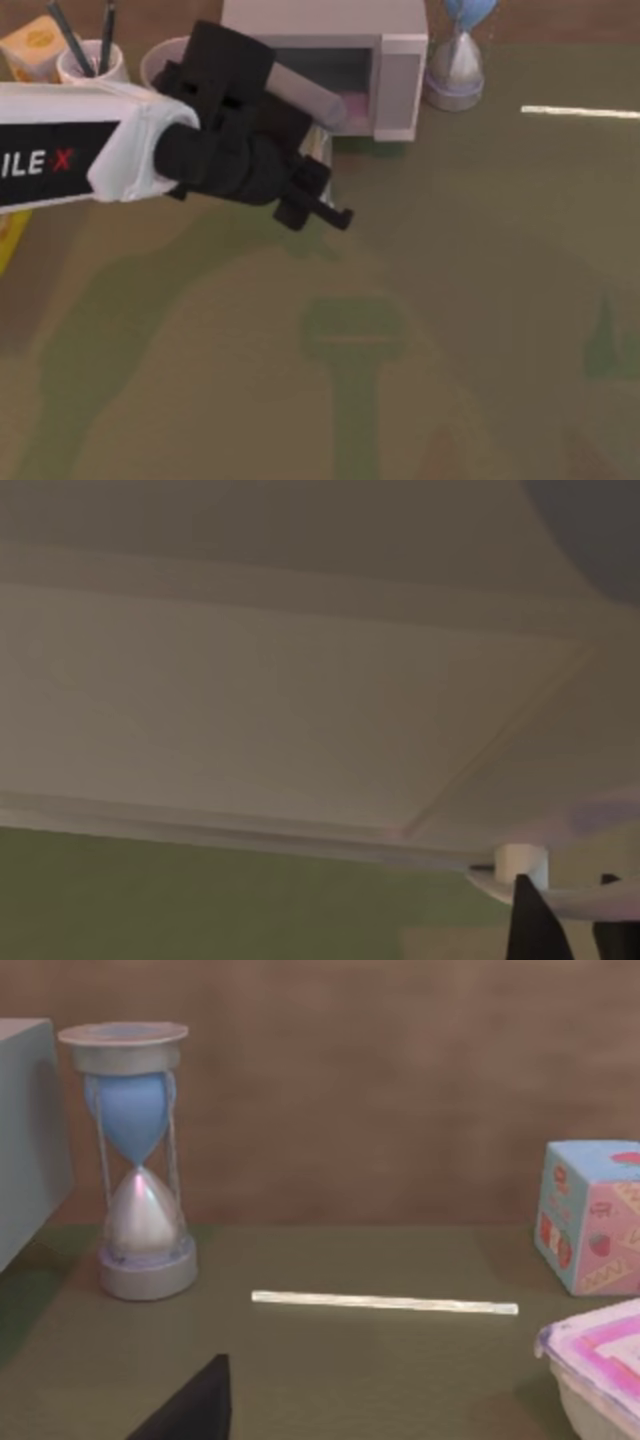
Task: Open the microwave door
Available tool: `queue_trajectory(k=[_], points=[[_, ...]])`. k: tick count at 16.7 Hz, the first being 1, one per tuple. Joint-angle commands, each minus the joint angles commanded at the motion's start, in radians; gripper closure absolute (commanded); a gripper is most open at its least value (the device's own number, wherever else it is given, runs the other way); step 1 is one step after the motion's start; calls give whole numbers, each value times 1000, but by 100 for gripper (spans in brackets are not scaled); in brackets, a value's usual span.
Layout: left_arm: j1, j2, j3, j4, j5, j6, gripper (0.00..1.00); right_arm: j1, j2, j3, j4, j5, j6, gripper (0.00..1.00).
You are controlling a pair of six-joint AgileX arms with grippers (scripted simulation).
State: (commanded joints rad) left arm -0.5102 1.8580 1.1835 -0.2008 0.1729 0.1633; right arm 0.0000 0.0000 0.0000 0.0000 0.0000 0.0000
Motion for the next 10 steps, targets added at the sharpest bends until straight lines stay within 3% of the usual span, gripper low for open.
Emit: queue_trajectory(k=[10], points=[[3,-4,-8,-5,21,16,100,0,0,0,0,0,0,0]])
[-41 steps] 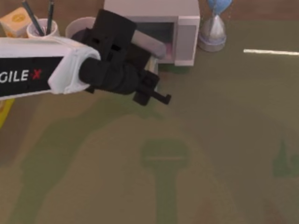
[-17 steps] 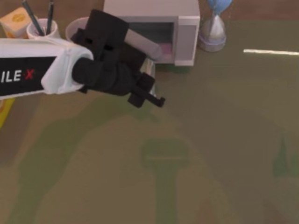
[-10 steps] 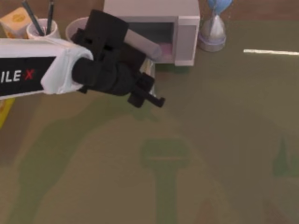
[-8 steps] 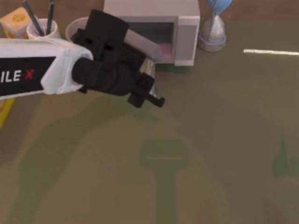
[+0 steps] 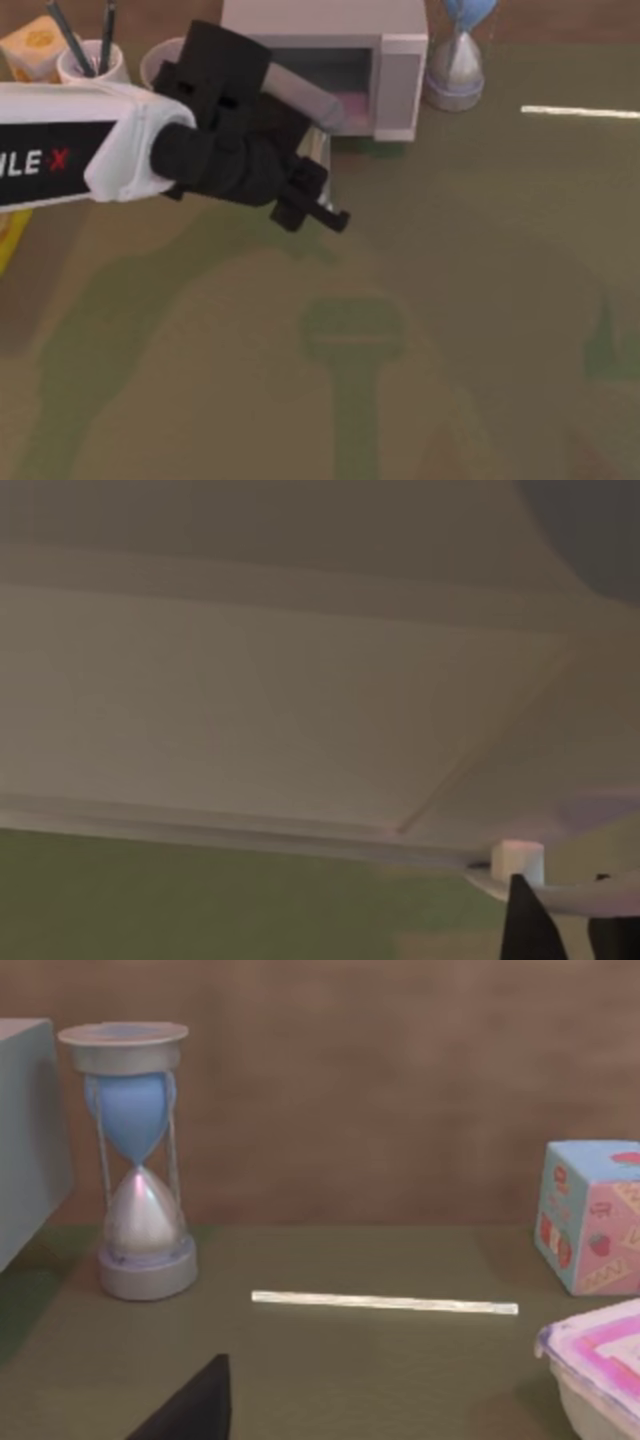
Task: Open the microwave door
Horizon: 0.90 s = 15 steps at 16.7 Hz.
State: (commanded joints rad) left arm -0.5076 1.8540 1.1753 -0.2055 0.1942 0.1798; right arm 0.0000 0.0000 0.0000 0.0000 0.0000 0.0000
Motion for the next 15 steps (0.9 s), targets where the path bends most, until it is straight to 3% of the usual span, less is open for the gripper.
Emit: queue_trajectory(k=[5,15], points=[[24,-13,-12,-5,30,47,100,0,0,0,0,0,0,0],[24,-13,-12,-5,30,47,100,0,0,0,0,0,0,0]])
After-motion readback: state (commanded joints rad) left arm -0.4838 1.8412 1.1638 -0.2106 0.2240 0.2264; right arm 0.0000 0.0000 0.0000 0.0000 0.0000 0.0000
